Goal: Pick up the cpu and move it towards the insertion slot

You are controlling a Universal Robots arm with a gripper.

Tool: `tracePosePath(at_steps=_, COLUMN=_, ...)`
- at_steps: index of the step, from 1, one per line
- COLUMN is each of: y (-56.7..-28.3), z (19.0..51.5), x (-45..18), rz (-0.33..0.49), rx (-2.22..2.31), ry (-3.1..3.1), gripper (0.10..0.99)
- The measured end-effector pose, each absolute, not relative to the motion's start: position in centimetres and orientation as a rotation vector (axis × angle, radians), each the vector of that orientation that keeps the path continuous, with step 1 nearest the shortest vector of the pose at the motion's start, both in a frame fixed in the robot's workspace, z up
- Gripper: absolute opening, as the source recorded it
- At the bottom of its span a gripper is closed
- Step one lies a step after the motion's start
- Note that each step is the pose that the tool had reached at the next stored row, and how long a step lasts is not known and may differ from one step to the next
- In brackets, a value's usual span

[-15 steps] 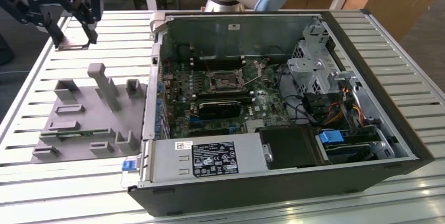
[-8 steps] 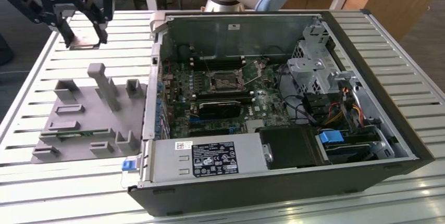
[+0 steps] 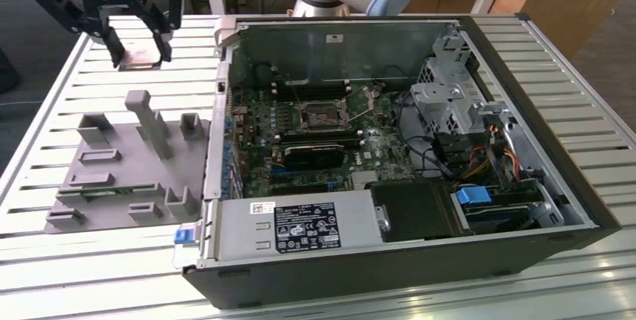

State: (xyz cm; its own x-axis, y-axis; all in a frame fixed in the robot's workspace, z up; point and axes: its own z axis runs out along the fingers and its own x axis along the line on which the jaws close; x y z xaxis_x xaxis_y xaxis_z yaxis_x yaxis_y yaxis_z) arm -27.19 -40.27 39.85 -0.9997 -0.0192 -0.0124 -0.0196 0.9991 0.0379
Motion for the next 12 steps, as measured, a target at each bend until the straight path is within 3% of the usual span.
tracePosePath(at_steps=12, y=-40.3, z=39.8, x=-23.8, rz=0.06, rx=-0.03, ry=3.129, gripper=0.541)
